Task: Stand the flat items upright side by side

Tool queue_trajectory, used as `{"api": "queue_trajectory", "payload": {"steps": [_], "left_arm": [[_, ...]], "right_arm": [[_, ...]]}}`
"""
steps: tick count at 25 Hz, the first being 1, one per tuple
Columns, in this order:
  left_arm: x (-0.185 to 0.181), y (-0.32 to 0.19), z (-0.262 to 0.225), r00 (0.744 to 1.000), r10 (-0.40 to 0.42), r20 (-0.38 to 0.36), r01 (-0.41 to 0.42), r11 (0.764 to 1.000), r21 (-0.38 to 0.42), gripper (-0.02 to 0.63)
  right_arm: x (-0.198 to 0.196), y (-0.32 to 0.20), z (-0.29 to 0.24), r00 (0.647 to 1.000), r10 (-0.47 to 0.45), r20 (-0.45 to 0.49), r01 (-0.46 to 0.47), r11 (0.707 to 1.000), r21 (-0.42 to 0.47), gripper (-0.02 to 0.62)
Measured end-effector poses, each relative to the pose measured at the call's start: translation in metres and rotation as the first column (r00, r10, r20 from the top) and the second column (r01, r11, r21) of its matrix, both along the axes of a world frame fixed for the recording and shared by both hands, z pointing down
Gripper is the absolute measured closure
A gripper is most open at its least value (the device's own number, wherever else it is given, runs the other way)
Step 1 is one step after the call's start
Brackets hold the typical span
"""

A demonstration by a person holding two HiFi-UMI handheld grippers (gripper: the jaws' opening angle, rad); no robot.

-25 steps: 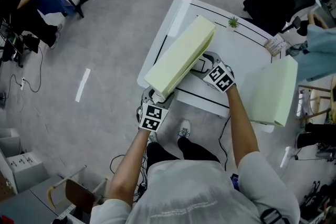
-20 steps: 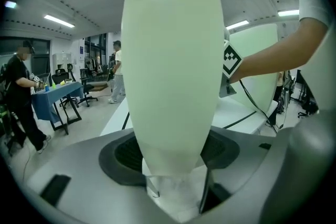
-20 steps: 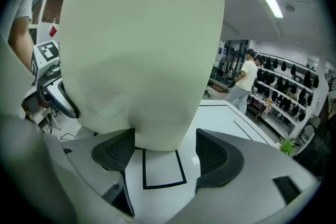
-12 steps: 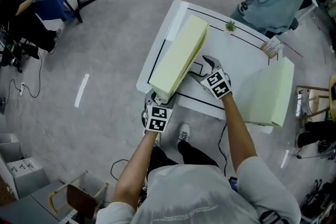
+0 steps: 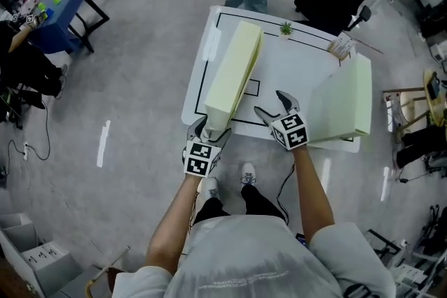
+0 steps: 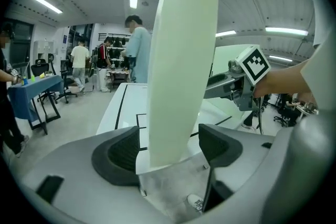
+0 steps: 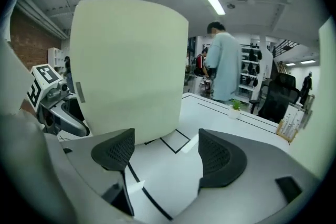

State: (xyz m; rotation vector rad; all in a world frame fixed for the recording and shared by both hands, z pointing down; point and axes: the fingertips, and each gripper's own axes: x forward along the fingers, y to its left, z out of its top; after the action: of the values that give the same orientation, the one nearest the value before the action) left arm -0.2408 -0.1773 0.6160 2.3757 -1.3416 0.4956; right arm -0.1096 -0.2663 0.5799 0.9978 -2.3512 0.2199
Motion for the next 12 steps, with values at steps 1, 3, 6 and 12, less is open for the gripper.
{"api": "queue_trajectory", "payload": {"steps": [1, 3, 6, 12], "left_arm": [[-0.003, 0.002, -0.006, 1.0, 0.014, -0.004, -0.014, 1.0, 0.01, 0.258], [-0.004, 0.003, -0.018, 0.999, 0.035, -0.02, -0.034, 0.999, 0.03, 0.258], [0.006, -0.001, -0.035, 0.998, 0.059, -0.039, -0.056, 0.997, 0.061, 0.255], [0.015, -0.006, -0.044, 0.993, 0.065, -0.095, -0.058, 0.995, 0.08, 0.25]], "right_arm": [[0.003, 0.009, -0.007, 0.999, 0.035, 0.011, -0.035, 0.999, 0.008, 0.216], [0.015, 0.026, -0.022, 0.994, 0.107, 0.038, -0.108, 0.994, 0.029, 0.216], [0.041, 0.053, -0.04, 0.981, 0.182, 0.073, -0.185, 0.981, 0.049, 0.216], [0.108, 0.114, -0.045, 0.902, 0.413, 0.129, -0.422, 0.905, 0.052, 0.216]]}}
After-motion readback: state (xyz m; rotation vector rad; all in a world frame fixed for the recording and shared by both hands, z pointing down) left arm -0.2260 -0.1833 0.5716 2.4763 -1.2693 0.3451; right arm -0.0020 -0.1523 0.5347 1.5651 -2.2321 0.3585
